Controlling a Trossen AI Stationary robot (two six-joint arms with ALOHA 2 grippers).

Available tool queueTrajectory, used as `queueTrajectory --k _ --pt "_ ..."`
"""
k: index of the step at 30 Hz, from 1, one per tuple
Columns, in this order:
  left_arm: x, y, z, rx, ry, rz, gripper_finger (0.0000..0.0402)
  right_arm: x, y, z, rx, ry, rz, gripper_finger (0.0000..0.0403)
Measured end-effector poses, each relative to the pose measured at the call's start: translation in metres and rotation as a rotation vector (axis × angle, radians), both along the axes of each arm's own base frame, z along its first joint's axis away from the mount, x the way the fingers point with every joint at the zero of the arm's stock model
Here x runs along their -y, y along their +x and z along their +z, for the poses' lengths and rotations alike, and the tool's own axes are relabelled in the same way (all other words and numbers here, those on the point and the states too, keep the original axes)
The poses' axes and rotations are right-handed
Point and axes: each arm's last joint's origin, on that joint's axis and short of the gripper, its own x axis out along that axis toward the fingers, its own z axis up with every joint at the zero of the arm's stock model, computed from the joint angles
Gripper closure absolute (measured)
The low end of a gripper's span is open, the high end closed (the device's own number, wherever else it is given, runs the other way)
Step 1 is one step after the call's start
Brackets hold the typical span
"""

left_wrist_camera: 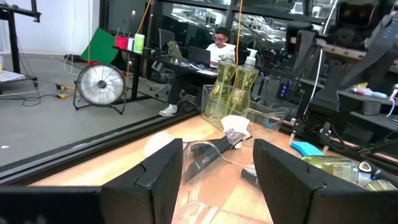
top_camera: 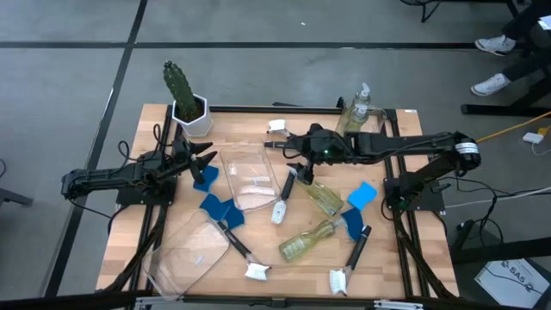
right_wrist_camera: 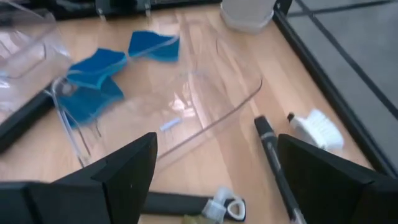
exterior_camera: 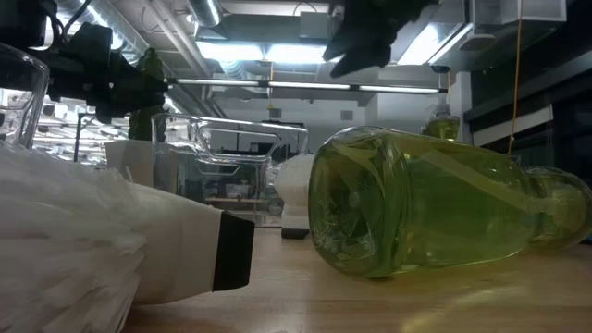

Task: Pick & Place Kitchen Sink Supplies
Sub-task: Put the green dish soap into the top right transparent bin

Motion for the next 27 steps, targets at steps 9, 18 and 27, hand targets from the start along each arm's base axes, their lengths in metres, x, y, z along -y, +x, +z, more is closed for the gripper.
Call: queueTrajectory --k 9,18,27 --pt "0.000 0.000 0.000 0.000 0.000 0.000 0.0212 0.001 -0.004 -0.022 -0.053 -0.001 -0.024 0.0076" --pt "0.000 0.000 0.000 0.000 0.000 0.000 0.0210 0.001 0.005 -0.063 -0.174 0.031 -0.012 0.0076" --pt "0.000 0.000 0.000 0.000 0.000 0.000 0.0211 0.005 0.020 -0.099 -0.265 0.109 -0.086 0.0076"
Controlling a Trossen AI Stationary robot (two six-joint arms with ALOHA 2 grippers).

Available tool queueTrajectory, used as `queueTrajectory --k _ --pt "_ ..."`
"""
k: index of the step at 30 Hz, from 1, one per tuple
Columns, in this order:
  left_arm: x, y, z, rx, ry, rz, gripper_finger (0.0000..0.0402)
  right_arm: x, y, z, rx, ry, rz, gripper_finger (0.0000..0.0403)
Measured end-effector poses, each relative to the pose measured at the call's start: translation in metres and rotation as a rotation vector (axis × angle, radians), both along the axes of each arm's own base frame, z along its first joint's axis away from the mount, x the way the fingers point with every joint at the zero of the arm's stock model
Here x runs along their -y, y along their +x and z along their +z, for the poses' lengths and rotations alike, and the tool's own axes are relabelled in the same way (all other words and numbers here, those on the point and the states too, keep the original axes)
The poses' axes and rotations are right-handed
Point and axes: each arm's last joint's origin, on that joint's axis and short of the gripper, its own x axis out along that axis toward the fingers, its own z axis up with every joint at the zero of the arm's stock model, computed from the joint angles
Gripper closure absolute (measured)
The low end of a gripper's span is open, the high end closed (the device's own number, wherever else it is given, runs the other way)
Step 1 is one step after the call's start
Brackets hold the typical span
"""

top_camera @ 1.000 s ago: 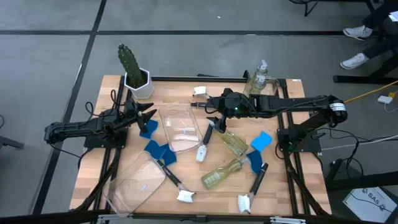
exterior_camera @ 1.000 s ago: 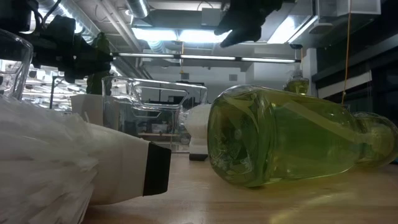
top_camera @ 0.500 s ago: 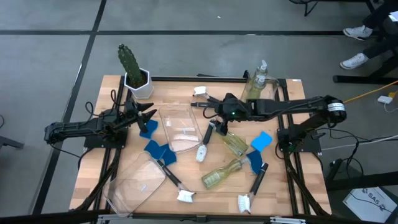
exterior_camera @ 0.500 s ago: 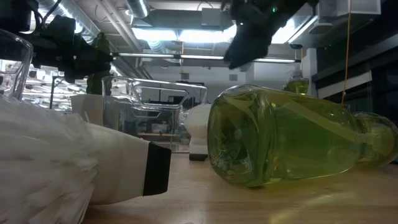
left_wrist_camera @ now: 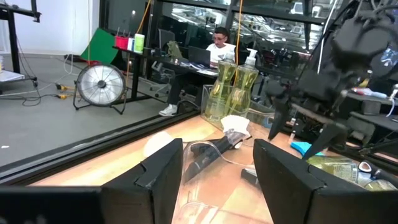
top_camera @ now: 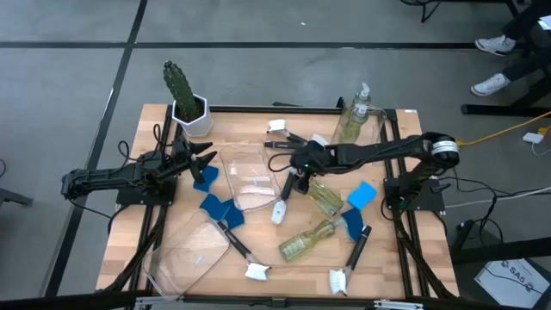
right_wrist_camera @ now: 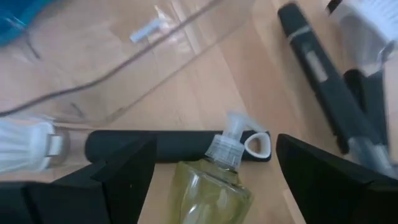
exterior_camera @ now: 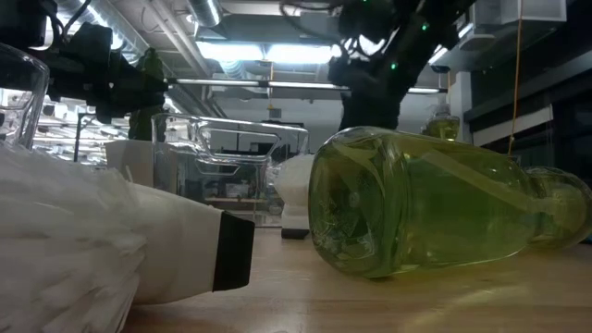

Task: Pick & Place Kitchen Sink Supplies
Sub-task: Put the green dish soap into the top right transparent bin

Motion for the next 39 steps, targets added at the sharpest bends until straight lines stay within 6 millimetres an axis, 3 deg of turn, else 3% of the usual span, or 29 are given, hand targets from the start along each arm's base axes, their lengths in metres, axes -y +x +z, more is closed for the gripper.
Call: queueTrajectory --k 14,30,39 --pt "0.000 0.000 0.000 0.000 0.000 0.000 0.0212 0.019 0.015 -0.048 -0.117 0.042 -0.035 0.0091" --pt "0.000 0.000 0.000 0.000 0.000 0.000 0.0212 0.031 0.015 -0.044 -0.121 0.037 -0.053 0.0303" --pt "0.000 0.000 0.000 0.000 0.000 -0.001 0.0210 0.035 0.021 -0.031 -0.107 0.029 -0.045 0.0377"
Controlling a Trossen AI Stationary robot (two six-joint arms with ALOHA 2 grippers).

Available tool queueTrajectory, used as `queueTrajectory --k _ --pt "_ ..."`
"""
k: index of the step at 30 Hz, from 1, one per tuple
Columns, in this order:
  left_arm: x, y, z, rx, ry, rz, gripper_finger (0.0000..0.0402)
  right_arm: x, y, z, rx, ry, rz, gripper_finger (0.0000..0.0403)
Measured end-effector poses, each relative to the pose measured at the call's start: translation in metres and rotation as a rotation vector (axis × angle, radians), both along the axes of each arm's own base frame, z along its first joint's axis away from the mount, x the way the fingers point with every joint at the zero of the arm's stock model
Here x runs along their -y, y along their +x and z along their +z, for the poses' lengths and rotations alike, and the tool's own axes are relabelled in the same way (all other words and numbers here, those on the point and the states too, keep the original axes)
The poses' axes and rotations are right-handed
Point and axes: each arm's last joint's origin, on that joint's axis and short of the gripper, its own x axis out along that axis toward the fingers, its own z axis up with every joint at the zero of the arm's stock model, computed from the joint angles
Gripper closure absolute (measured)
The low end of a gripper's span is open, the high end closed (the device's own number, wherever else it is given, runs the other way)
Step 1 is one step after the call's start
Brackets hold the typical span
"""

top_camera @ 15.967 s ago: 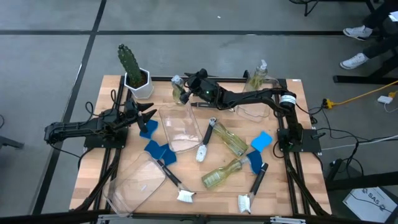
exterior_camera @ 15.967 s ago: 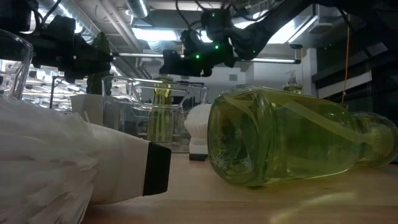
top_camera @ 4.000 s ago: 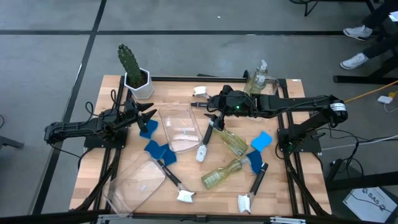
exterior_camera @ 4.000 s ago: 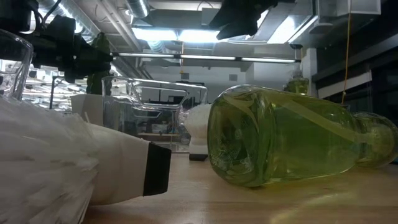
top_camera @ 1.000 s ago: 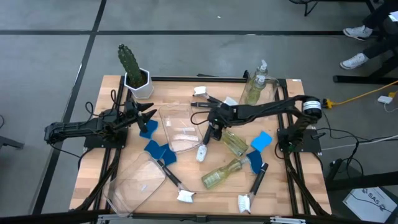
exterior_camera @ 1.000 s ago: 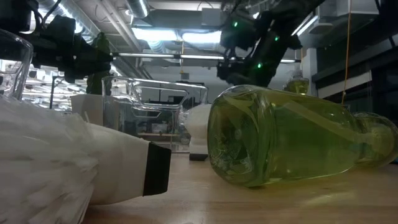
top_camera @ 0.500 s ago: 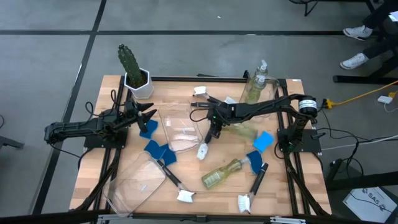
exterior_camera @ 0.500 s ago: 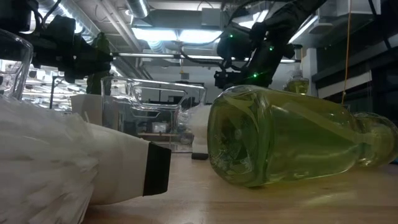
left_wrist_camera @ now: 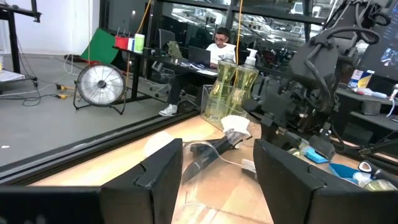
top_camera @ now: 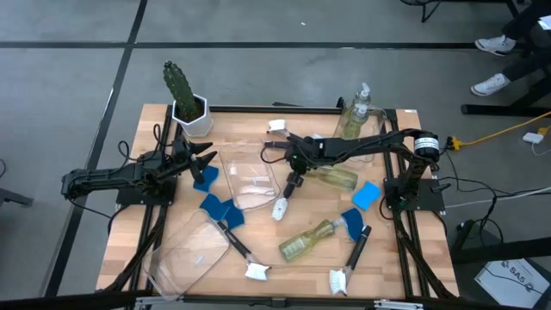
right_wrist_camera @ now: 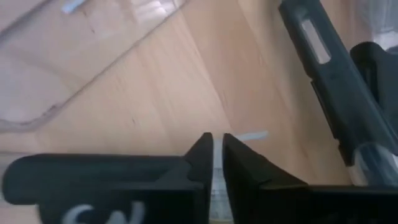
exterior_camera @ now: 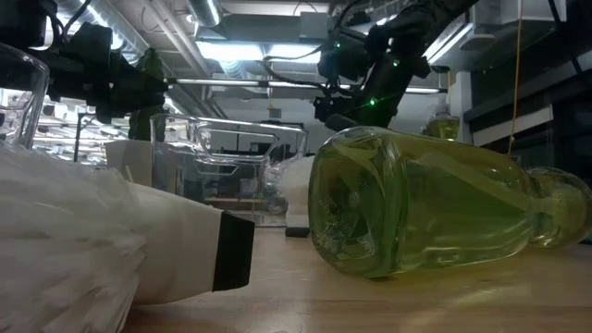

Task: Pick & Place Kitchen Sink Supplies
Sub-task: Put the green dish soap into the top right transparent bin

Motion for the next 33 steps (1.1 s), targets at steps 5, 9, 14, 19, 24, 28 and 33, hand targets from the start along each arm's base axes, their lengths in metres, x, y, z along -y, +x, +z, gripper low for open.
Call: queueTrajectory --k 5,9,14,19,24,28,33 --pt "0.000 0.000 0.000 0.000 0.000 0.000 0.0212 0.001 0.004 0.009 0.009 -0.006 0.013 0.0395" --pt "0.000 0.000 0.000 0.000 0.000 0.000 0.0210 0.003 0.008 0.017 0.024 -0.018 0.022 0.0398" --pt "0.000 0.000 0.000 0.000 0.000 0.000 0.0211 0.009 0.011 0.027 0.024 -0.040 0.040 0.0389" --pt "0.000 0.000 0.000 0.000 0.000 0.000 0.0211 0.014 0.013 0.041 0.013 -0.044 0.097 0.0376" --pt "0.000 0.000 0.000 0.000 0.000 0.000 0.0210 0.021 0.014 0.053 0.003 -0.061 0.110 0.0356" --pt "0.000 0.000 0.000 0.000 0.000 0.000 0.0212 0.027 0.012 0.056 -0.005 -0.033 0.121 0.0315" --pt "0.000 0.000 0.000 0.001 0.000 0.000 0.0211 0.030 0.008 0.054 -0.034 0.029 0.133 0.0241"
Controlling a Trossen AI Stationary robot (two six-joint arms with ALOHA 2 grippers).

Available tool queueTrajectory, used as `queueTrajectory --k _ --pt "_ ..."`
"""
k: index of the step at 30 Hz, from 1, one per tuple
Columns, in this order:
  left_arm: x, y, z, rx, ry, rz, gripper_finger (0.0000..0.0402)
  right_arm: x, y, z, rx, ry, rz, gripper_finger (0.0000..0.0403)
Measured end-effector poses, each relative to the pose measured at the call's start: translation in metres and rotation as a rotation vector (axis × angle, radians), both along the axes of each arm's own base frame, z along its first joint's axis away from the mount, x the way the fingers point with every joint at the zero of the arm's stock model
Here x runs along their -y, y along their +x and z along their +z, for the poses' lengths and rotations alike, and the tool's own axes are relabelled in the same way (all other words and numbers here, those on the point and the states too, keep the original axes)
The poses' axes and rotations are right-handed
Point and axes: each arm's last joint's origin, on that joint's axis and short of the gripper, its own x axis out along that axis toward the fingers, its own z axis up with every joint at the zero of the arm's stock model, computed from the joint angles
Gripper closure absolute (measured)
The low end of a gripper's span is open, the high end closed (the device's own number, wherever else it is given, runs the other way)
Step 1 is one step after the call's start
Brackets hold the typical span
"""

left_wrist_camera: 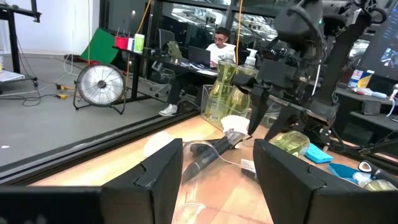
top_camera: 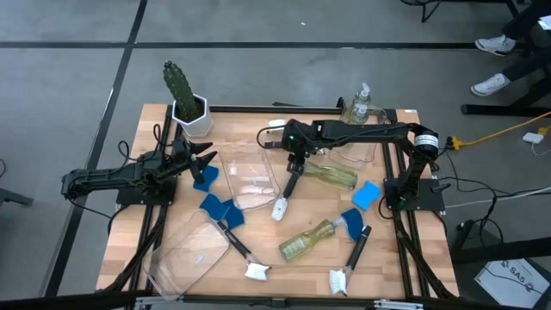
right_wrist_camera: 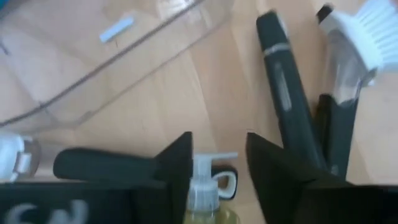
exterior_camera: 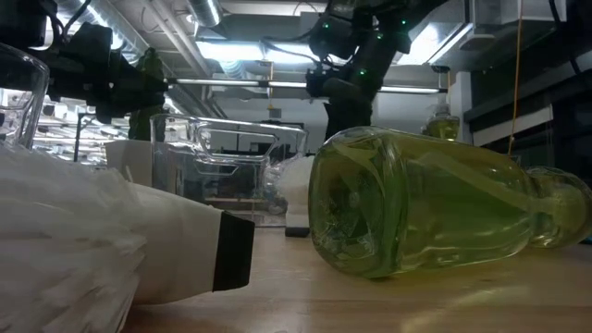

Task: Pick & Place Kitchen Sink Supplies
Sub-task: Put the green dish soap into the top right transparent bin

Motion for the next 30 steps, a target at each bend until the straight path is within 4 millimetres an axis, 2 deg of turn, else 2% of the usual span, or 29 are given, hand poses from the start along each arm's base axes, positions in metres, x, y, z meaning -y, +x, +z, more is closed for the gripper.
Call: queueTrajectory --k 5,9,30 --pt "0.0000 0.0000 -0.0001 0.000 0.000 0.000 0.0211 0.0004 -0.0048 -0.0024 -0.052 0.013 0.000 0.0175" --pt "0.0000 0.0000 0.0000 0.000 0.000 0.000 0.0212 -0.0002 -0.0070 -0.0048 -0.077 0.011 0.016 0.0146" --pt "0.0000 0.0000 0.0000 0.000 0.000 0.000 0.0211 -0.0003 -0.0080 -0.0057 -0.102 -0.029 0.103 0.0139"
